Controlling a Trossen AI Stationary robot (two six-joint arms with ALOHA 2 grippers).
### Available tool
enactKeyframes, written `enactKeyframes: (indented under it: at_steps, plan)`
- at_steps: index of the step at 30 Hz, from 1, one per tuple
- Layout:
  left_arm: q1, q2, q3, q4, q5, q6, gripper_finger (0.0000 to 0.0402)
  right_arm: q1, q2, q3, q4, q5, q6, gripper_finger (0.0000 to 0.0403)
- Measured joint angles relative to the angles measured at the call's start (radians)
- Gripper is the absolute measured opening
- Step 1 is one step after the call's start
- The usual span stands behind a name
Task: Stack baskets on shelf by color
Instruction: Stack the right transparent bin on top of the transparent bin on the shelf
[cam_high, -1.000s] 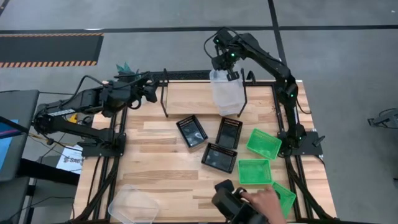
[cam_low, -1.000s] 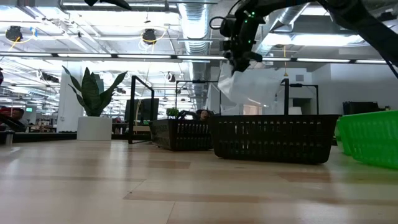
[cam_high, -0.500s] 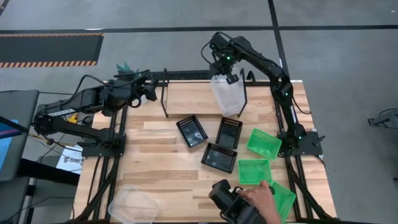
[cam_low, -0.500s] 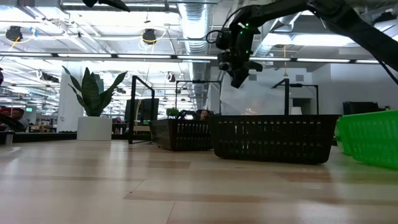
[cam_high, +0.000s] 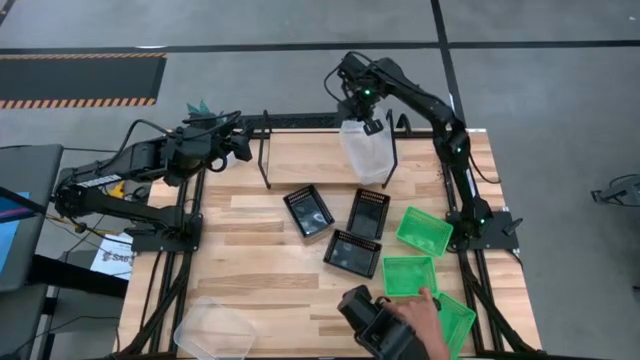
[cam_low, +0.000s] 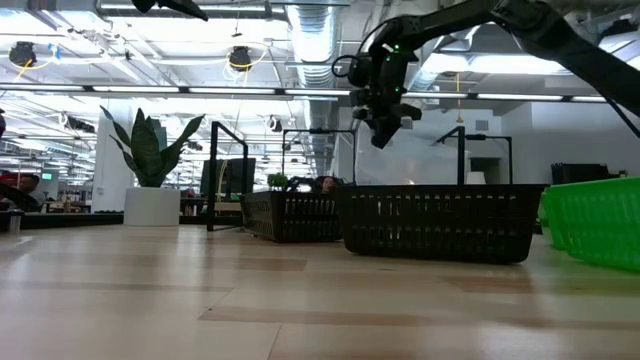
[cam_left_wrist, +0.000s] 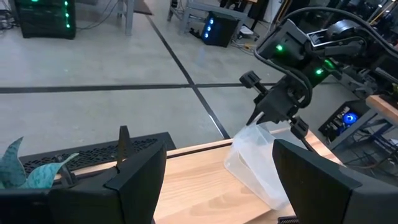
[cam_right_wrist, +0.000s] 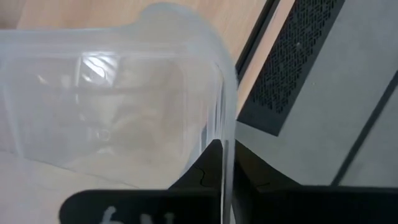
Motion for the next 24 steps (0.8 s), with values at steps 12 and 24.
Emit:
enactKeyframes:
  at_steps: [12,24]
  plan:
    - [0.000,0.000,0.000,-0.031,-0.001,-0.001,0.0283,-0.016,0.000,0.000,0.042,-0.072,0.059,0.0064]
    - [0.000,0.000,0.000,-0.040,-0.002,-0.003,0.0283,-0.017,0.000,0.000,0.019,-0.156,0.103,0.0090]
